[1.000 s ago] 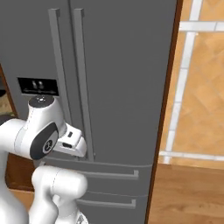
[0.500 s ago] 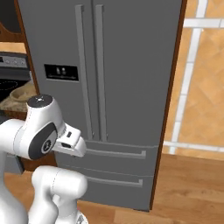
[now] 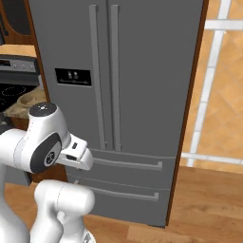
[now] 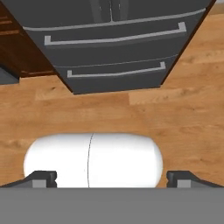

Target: Grab a lemon wedge from the fridge and one ice cube from the ice bowl, and put them in the glass of lemonade.

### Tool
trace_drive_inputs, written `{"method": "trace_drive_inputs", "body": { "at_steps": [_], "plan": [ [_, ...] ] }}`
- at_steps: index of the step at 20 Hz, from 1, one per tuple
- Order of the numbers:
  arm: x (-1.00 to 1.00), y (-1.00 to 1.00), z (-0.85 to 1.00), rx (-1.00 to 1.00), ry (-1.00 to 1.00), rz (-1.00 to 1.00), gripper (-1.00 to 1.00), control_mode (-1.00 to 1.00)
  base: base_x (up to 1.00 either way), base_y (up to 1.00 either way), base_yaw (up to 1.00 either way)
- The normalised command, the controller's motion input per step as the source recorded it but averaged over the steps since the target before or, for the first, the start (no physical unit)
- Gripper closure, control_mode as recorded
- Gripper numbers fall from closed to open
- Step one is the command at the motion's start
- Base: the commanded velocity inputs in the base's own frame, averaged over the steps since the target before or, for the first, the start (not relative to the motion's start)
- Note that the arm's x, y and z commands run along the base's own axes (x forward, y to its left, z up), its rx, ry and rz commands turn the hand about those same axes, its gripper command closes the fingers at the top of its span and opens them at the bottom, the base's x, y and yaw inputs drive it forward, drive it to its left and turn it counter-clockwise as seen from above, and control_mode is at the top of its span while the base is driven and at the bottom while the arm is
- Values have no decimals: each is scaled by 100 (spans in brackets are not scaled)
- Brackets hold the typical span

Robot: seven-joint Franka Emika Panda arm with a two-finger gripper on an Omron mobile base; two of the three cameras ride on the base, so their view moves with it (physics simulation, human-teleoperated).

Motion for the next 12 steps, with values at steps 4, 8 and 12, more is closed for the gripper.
{"method": "trace_drive_inputs", "body": {
  "at_steps": [4,8,12],
  "plan": [
    [0,0,0,0,0,0,-100,-100,0,0,0],
    [-1,6,0,0,0,0,-100,-100,0,0,0],
    [-16,-5,36,14,-29,0,-100,-100,0,0,0]
  ]
}}
